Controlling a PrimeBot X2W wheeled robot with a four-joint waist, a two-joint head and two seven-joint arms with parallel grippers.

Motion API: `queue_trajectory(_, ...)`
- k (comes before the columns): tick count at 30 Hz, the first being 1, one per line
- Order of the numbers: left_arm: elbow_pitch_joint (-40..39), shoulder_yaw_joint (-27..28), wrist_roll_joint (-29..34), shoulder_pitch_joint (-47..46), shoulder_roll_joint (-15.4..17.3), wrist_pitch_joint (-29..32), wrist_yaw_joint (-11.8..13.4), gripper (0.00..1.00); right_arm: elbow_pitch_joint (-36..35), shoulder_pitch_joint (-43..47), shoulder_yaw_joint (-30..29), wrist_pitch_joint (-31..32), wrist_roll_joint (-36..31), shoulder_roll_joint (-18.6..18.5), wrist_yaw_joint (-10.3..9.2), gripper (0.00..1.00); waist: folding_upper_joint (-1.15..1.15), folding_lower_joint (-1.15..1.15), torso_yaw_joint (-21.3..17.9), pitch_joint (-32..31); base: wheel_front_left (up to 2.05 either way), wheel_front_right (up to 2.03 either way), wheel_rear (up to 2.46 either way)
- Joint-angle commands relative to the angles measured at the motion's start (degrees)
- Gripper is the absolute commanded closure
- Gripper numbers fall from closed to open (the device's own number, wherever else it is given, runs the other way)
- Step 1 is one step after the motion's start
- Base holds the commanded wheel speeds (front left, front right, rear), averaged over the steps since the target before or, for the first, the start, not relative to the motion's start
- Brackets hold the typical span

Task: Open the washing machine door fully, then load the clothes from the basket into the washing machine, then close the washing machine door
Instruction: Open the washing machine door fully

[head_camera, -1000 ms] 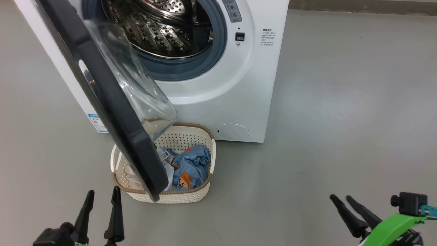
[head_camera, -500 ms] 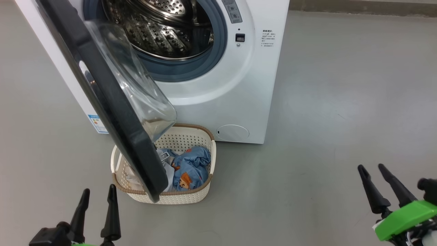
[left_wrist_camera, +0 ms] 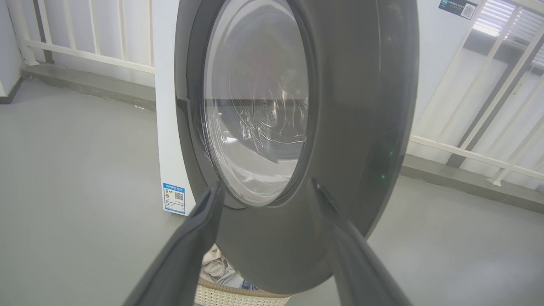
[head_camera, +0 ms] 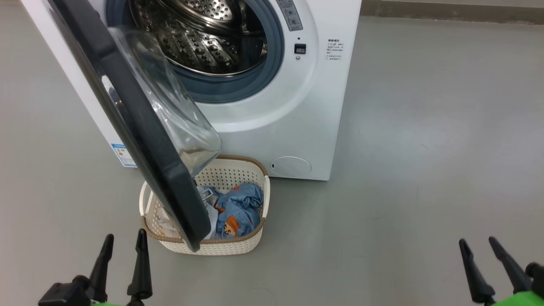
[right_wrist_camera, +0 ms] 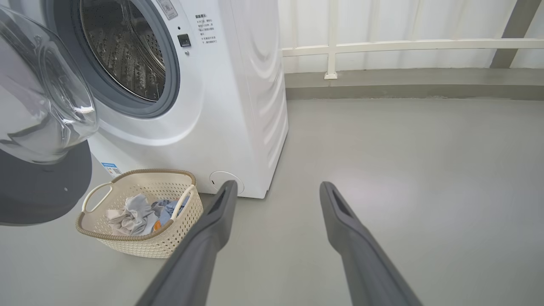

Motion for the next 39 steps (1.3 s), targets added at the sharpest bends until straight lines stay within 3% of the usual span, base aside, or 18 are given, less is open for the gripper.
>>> queue_trajectory(1, -1.3, 1.7, 0.7, -1.8, 0.5, -0.4, -0.1, 0.00, -1.0, 0.8, 0.8, -0.7, -1.3, -0.8, 0.57, 0.00, 0.00, 0.00, 0.1, -0.2, 0.00, 0.00, 0.00)
queue_trajectory(12, -0.6, 2.0, 0.1, -1.9, 0.6, -0.4, -0.1, 0.00, -0.9, 2.4, -0.1, -0.7, -2.4, 1.0, 0.57, 0.00, 0.00, 0.00, 0.1, 0.0, 0.00, 0.00, 0.00)
queue_trajectory(13, -0.4, 2.1, -0.1, -2.0, 0.6, -0.4, -0.1, 0.13, -1.0, 2.4, -0.2, -0.7, -2.5, 1.1, 0.57, 0.00, 0.00, 0.00, 0.1, 0.0, 0.00, 0.00, 0.00)
queue_trajectory(14, -0.3, 2.3, -0.4, -2.2, 0.6, -0.4, -0.1, 0.65, -1.0, 2.4, -0.2, -0.7, -2.5, 1.1, 0.57, 0.00, 0.00, 0.00, 0.2, 0.0, 0.00, 0.00, 0.00)
queue_trajectory(15, -0.2, 2.6, -0.7, -2.4, 0.6, -0.4, -0.1, 1.00, -1.1, 2.3, -0.2, -0.7, -2.5, 1.2, 0.57, 0.00, 0.00, 0.00, 0.2, 0.0, 0.00, 0.00, 0.00)
queue_trajectory(22, -3.3, 5.5, -2.2, -4.4, 0.5, -0.4, -0.1, 1.00, -1.4, 2.6, -0.2, -0.7, -2.5, 1.5, 0.57, 0.00, 0.00, 0.00, 0.6, -0.2, 0.00, 0.00, 0.00)
queue_trajectory(30, -16.5, 8.2, -5.6, -10.9, 0.3, -0.4, -0.1, 1.00, -1.5, 2.6, -0.8, -0.7, -2.6, 2.0, 0.57, 0.00, 0.00, 0.00, 1.2, 0.0, 0.00, 0.00, 0.00)
queue_trajectory(35, -24.9, -0.1, -7.4, -14.5, 0.3, -0.4, 1.2, 1.00, -1.9, 2.7, -1.0, -0.7, -2.7, 2.2, 0.57, 0.00, 0.00, 0.00, 0.9, 0.2, 0.00, 0.00, 0.00)
queue_trajectory(39, -24.7, -10.5, -6.4, -15.5, 0.3, -0.3, 2.4, 1.00, -2.1, 2.3, -1.0, -0.7, -2.8, 2.3, 0.57, 0.00, 0.00, 0.00, 0.5, 0.6, 0.00, 0.00, 0.00)
